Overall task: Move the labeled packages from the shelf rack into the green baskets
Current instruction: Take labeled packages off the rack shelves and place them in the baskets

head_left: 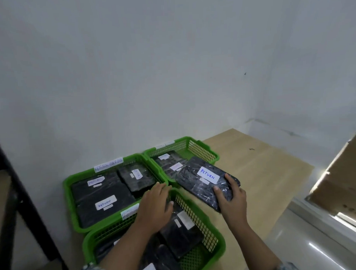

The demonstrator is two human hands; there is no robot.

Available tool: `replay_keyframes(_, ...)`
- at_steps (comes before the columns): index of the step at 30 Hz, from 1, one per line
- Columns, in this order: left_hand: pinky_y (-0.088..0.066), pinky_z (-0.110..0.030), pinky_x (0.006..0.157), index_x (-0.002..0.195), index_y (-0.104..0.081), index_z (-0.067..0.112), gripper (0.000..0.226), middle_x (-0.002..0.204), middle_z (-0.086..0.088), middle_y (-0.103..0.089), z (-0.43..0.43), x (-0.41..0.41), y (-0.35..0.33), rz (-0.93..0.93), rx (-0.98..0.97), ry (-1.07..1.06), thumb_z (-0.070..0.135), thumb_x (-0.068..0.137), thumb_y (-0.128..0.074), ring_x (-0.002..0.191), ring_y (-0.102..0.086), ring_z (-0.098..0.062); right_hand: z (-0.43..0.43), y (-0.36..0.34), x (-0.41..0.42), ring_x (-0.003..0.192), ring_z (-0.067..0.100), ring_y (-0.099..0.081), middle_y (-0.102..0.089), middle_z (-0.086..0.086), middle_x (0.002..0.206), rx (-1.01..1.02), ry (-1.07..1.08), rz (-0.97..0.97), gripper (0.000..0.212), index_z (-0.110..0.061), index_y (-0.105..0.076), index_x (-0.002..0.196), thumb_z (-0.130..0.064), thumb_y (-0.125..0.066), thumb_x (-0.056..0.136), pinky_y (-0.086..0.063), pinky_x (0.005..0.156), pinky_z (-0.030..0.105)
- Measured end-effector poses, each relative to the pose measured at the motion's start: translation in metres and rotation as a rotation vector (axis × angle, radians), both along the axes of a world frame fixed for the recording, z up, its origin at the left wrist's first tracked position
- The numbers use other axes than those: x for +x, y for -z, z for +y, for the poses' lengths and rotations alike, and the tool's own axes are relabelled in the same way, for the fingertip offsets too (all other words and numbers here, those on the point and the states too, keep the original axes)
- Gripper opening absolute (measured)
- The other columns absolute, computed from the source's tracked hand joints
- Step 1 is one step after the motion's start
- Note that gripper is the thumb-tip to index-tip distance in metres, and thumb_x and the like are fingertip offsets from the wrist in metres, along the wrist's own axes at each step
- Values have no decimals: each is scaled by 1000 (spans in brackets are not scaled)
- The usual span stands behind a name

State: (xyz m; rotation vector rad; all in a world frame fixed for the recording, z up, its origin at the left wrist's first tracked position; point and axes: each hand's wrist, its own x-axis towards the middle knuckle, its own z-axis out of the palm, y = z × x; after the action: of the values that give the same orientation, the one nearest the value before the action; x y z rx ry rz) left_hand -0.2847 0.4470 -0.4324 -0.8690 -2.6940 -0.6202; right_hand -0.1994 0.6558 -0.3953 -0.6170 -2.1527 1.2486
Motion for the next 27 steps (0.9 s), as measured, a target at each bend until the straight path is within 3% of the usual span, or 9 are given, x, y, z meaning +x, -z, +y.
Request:
replay_keyframes(3,-34,-44,104,135,-43,14,51,140,-7,-44,21,-36,8,-4,-6,-57,33,89,-48,132,-34,-26,29,8,-52,106,19,-46,-44,21,125,-44,-19,-4,52,-25,-48,135,-25,-66,86,-33,83,20)
replay_keyframes(7,-34,-47,105,136,-43,14,51,141,-8,-41,52,-78,19,-62,-7,-174,30,88,-52,134,-32,-27,69,21,-129,121,30,-45,-37,22,132,-94,-63,-69,53,-26,-46,137,-26,-64,87,-36,92,27)
replay_keyframes(13,-33,-56,103,135,-42,3,62,141,-20,-40,84,-126,46,-118,-78,-371,33,81,-48,132,-35,-37,109,36,-225,116,38,-50,-27,22,140,-113,-139,-150,54,-28,-39,140,-27,-59,90,-41,99,38)
replay_keyframes(18,-14,-45,110,144,-23,3,73,152,-16,-20,96,-142,66,-216,-139,-504,43,84,-33,140,-16,-31,127,45,-292,119,43,-44,-14,29,147,-99,-177,-263,58,-24,-28,146,-29,-53,93,-41,97,38)
replay_keyframes(21,-32,-46,100,134,-42,-1,69,140,-19,-43,97,-141,79,-220,-170,-525,43,82,-34,128,-42,-34,132,57,-320,115,47,-45,-9,31,147,-97,-188,-348,62,-23,-21,148,-33,-50,94,-40,97,41)
replay_keyframes(23,-35,-46,97,131,-46,-2,67,136,-19,-48,98,-140,83,-200,-177,-534,41,81,-36,123,-47,-34,132,66,-333,115,49,-45,-6,32,147,-103,-193,-404,65,-23,-17,149,-36,-49,94,-39,99,41)
replay_keyframes(25,-32,-46,103,132,-45,-1,66,137,-18,-47,98,-140,85,-178,-194,-543,41,81,-37,125,-44,-32,129,74,-342,118,50,-43,-2,33,148,-112,-194,-450,67,-23,-14,150,-39,-48,94,-38,100,43)
replay_keyframes(27,-16,-35,113,134,-42,0,66,140,-17,-43,97,-139,85,-170,-186,-547,41,82,-38,130,-34,-28,126,81,-349,119,51,-42,2,33,149,-137,-189,-490,69,-22,-12,150,-39,-48,94,-39,99,44)
